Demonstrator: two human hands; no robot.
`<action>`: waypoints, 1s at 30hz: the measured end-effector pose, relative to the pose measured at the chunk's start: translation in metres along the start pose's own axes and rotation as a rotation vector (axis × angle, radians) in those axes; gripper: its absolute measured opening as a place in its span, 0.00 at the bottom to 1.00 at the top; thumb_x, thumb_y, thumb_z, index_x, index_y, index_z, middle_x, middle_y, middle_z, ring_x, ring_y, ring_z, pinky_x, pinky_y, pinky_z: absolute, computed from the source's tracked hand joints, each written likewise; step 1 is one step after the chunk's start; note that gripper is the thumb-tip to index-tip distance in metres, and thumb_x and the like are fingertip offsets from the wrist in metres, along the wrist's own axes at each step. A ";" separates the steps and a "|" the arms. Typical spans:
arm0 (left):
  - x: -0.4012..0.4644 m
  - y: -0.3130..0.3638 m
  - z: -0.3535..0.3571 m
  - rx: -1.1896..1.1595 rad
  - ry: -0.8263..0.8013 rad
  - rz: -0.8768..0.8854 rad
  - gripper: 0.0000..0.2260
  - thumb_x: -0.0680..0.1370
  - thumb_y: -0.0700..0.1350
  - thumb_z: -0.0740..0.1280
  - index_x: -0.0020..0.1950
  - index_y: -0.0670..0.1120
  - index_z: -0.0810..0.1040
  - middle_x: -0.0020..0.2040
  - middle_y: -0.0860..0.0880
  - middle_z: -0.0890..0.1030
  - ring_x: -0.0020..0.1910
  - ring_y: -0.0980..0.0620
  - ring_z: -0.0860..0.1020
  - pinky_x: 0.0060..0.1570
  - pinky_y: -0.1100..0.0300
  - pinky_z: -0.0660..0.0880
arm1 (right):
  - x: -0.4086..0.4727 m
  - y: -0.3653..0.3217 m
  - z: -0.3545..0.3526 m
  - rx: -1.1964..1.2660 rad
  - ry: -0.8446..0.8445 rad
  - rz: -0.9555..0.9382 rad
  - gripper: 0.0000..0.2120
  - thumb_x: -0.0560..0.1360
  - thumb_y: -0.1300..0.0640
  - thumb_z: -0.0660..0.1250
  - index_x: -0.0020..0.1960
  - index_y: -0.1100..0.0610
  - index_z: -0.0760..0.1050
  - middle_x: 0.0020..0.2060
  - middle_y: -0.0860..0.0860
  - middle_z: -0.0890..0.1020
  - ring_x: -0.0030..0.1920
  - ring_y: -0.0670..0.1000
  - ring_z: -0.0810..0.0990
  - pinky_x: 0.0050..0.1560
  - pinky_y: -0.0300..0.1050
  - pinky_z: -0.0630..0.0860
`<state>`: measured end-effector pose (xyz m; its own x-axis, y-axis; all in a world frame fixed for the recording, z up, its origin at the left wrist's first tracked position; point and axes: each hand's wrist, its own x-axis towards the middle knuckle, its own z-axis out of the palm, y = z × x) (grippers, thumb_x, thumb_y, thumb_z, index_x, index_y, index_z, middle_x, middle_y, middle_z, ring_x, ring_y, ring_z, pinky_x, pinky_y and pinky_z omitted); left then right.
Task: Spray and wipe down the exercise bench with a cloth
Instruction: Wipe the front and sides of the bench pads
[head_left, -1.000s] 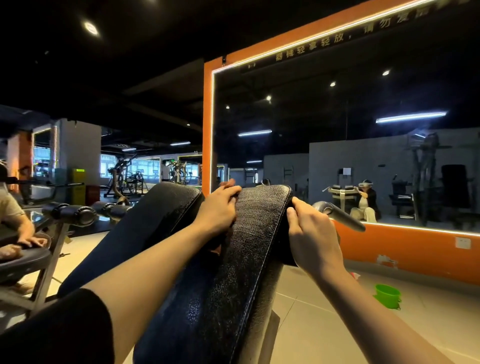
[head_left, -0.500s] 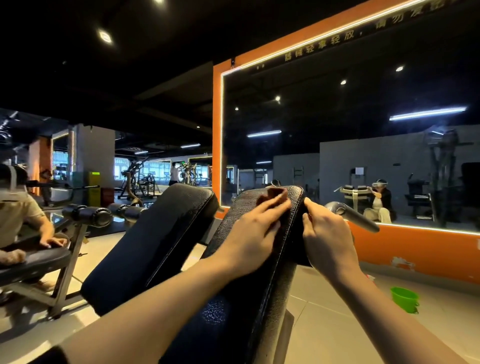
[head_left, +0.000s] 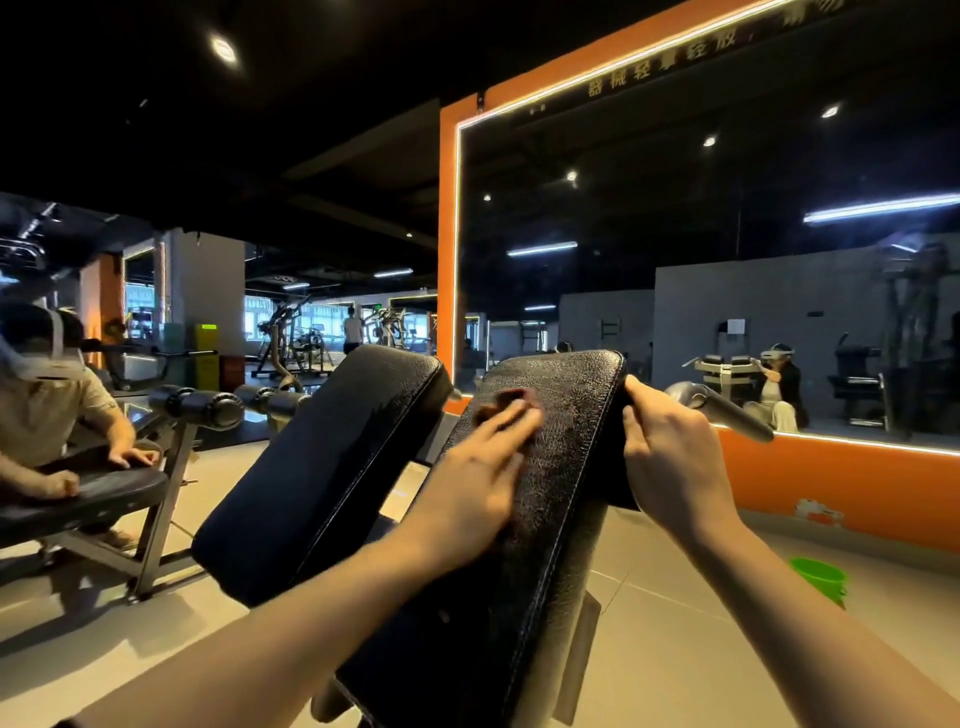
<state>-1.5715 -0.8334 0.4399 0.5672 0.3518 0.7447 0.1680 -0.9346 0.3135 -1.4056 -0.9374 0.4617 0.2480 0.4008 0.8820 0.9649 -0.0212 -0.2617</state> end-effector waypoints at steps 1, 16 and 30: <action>0.002 -0.019 -0.006 0.014 0.032 -0.110 0.21 0.82 0.37 0.59 0.74 0.48 0.66 0.75 0.51 0.65 0.74 0.55 0.61 0.68 0.75 0.49 | 0.000 -0.002 -0.001 -0.011 -0.001 0.006 0.09 0.81 0.65 0.55 0.49 0.61 0.75 0.38 0.53 0.76 0.33 0.45 0.69 0.32 0.32 0.63; -0.056 -0.003 -0.013 0.055 0.070 -0.356 0.20 0.83 0.40 0.57 0.76 0.48 0.64 0.76 0.48 0.64 0.74 0.49 0.63 0.68 0.65 0.56 | -0.084 -0.056 -0.009 0.192 -0.009 0.211 0.22 0.74 0.59 0.55 0.65 0.63 0.76 0.61 0.59 0.80 0.61 0.58 0.77 0.62 0.44 0.69; -0.123 0.020 -0.003 -0.005 0.107 -0.235 0.20 0.83 0.41 0.57 0.76 0.48 0.64 0.75 0.53 0.65 0.70 0.57 0.66 0.71 0.60 0.63 | -0.118 -0.076 0.010 0.308 -0.050 0.298 0.24 0.80 0.66 0.57 0.75 0.61 0.62 0.74 0.56 0.67 0.74 0.53 0.64 0.69 0.36 0.56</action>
<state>-1.6403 -0.8949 0.3565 0.4241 0.5630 0.7094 0.2812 -0.8264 0.4878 -1.5087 -0.9738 0.3736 0.5002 0.4621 0.7323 0.7793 0.1286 -0.6134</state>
